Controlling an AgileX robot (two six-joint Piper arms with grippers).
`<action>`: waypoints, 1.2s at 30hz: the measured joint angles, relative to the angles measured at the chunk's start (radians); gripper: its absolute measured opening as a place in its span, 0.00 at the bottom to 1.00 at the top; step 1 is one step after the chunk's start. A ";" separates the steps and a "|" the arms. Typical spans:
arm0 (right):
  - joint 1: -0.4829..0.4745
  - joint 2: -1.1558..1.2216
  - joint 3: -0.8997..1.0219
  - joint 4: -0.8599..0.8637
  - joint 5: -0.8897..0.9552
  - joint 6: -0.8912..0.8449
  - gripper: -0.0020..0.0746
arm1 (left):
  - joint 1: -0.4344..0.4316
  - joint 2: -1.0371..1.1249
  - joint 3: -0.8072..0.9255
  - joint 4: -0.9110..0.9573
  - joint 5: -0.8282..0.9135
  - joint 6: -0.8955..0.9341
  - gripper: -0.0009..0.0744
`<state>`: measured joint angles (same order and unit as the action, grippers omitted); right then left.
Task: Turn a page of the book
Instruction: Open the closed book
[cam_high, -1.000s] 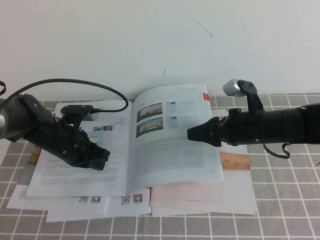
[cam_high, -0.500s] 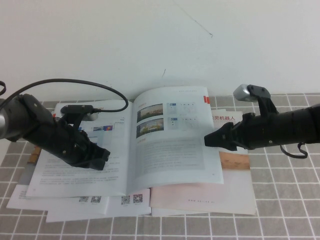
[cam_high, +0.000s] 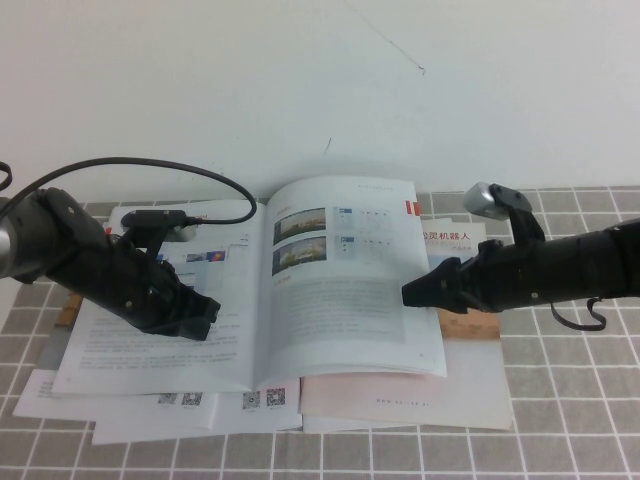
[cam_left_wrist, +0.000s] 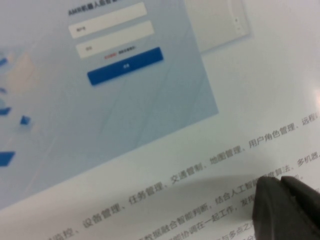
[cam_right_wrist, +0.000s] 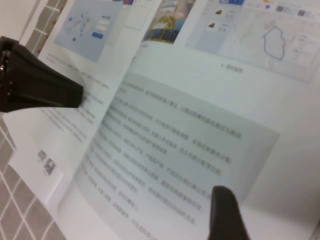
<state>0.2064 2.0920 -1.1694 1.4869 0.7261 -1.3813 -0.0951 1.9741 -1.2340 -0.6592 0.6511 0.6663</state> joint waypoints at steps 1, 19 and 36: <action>0.000 0.000 0.000 0.006 0.003 0.000 0.53 | 0.000 0.000 0.000 0.000 0.000 0.000 0.01; 0.000 0.000 0.000 0.198 0.194 -0.131 0.53 | 0.000 0.000 0.000 0.000 0.000 -0.001 0.01; 0.004 0.000 -0.041 0.204 0.389 -0.213 0.53 | 0.000 0.000 0.000 -0.002 0.000 0.001 0.01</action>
<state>0.2107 2.0920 -1.2102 1.6910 1.1156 -1.5946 -0.0951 1.9741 -1.2340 -0.6611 0.6511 0.6670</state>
